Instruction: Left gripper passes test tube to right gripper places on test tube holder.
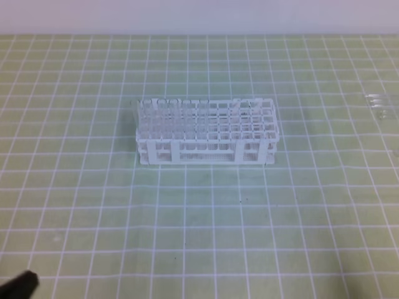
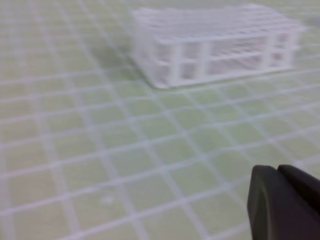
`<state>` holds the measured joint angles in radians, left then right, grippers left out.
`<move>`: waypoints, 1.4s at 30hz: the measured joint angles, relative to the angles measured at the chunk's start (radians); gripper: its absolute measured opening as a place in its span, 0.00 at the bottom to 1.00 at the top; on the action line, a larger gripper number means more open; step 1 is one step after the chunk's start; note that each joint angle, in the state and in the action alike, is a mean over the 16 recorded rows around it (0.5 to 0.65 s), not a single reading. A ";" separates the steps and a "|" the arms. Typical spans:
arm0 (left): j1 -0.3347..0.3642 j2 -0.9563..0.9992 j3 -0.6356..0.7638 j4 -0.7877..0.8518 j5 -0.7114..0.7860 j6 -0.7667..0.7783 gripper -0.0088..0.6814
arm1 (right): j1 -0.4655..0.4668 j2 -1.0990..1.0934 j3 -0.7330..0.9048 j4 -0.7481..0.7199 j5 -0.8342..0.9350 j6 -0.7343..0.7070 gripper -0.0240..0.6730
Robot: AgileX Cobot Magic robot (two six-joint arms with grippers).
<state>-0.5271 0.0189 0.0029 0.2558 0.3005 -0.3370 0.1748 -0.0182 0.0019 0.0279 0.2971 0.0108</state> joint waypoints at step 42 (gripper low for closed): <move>0.380 -0.040 0.012 -0.339 -0.003 0.391 0.01 | 0.000 0.002 0.000 0.023 -0.002 -0.002 0.01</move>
<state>-0.1473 -0.0209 0.0147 -0.0836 0.2973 0.0540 0.1748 -0.0166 0.0019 0.0504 0.2953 0.0090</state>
